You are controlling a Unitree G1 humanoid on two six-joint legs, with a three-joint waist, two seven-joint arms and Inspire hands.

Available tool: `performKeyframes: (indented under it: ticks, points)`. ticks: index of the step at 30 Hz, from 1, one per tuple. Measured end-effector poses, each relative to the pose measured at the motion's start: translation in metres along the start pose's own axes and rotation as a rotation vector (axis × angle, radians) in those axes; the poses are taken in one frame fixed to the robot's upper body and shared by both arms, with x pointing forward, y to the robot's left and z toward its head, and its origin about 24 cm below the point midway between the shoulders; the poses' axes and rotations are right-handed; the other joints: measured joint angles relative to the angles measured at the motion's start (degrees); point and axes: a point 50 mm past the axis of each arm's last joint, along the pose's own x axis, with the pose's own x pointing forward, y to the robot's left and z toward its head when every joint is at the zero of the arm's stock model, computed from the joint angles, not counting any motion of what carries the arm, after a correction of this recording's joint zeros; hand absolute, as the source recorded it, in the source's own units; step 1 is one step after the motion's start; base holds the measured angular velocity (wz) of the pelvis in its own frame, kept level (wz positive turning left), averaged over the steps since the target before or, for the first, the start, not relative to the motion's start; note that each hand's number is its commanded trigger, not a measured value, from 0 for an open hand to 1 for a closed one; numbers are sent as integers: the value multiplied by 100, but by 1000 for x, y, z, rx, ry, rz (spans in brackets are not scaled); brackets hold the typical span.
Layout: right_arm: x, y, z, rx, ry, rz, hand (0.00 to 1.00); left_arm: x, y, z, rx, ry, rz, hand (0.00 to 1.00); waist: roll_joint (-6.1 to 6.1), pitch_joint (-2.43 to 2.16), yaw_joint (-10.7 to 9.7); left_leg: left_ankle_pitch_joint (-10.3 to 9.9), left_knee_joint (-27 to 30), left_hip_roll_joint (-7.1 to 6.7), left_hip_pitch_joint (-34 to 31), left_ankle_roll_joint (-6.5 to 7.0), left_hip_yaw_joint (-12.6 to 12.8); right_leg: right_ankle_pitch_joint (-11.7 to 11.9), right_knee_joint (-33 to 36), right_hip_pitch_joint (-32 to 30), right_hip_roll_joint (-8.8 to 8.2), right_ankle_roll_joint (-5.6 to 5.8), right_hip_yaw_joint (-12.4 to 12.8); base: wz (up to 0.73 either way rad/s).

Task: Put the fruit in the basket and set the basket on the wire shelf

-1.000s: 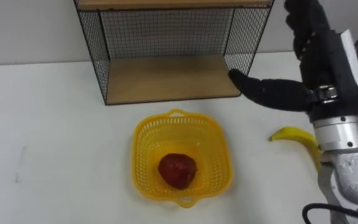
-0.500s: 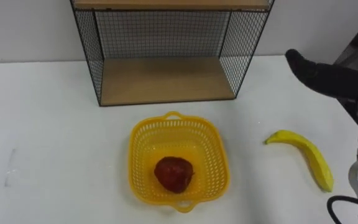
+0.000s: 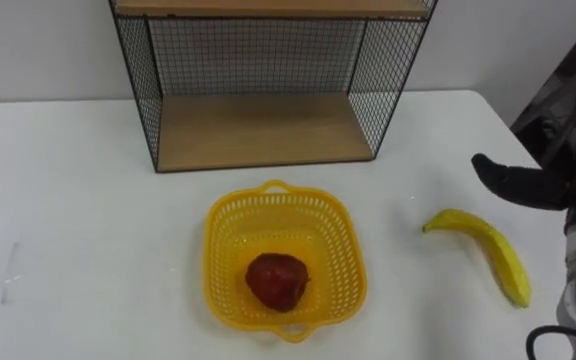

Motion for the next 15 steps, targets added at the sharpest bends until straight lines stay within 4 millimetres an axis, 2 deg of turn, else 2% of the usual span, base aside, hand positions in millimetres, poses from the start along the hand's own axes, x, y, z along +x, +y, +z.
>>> performKeyframes:
  ticks: [11,15]
  points:
    - [-6,0,-45,-50,210,59,0,0,2,1,0,-1,-15,0,29,-4,-22,0,-9,0,7,0,22,0,3,2,-1,0,6,0]
    - [-7,0,-52,-60,246,65,0,0,3,0,-9,4,-10,0,28,-4,-28,1,-4,1,4,1,15,0,1,5,-1,0,7,0]
